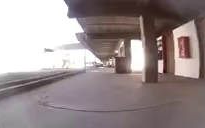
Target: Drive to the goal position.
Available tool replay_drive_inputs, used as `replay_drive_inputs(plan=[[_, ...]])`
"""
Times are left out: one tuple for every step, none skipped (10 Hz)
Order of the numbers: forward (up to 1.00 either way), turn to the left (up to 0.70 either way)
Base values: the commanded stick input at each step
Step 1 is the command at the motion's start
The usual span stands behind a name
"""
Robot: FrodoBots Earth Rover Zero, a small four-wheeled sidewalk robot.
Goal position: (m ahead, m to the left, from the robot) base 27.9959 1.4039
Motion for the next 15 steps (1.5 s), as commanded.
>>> replay_drive_inputs(plan=[[1.00,0.01],[1.00,0.01],[1.00,0.01],[1.00,0.01],[1.00,0.01],[1.00,0.01],[1.00,0.01],[1.00,0.02],[1.00,0.10],[1.00,0.01],[1.00,0.01],[1.00,0.01],[1.00,0.01],[1.00,0.01],[1.00,0.01]])
